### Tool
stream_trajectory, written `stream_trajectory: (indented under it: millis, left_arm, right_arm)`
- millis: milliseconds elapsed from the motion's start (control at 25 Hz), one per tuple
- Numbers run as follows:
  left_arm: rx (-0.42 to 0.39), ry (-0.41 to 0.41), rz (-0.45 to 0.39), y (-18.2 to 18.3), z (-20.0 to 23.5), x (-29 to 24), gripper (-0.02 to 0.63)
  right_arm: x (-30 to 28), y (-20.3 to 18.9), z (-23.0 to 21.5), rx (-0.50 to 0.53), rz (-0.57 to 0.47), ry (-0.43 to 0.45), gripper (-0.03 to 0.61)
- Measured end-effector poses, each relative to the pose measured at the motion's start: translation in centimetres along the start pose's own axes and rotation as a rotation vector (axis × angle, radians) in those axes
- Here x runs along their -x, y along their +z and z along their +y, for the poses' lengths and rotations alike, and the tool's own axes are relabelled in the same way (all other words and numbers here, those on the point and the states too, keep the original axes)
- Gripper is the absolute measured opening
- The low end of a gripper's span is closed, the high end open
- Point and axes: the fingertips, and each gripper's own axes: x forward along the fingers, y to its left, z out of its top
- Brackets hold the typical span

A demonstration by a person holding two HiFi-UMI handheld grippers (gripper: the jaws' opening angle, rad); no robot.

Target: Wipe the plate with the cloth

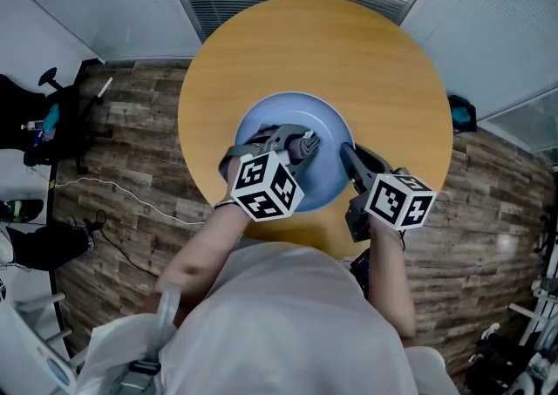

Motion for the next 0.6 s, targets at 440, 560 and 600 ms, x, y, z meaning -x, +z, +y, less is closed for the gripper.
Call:
stream_trajectory:
  millis: [440, 560, 600]
  left_arm:
    - [-0.027, -0.014, -0.017, 1.3, -0.4, 0.0, 0.081]
    - [-0.034, -0.016, -0.020, 1.6, -0.5, -0.1, 0.081]
    - [-0.038, -0.017, -0.021, 1.7, -0.5, -0.2, 0.081]
  right_arm:
    - [-0.2, -0.5, 1.1, 0.015, 0.015, 0.009, 0.048]
    - [-0.3, -0.5, 1.2, 0.018, 0.020, 0.012, 0.048]
    - [-0.3, -0.5, 1.3, 0.018, 0.021, 0.013, 0.048]
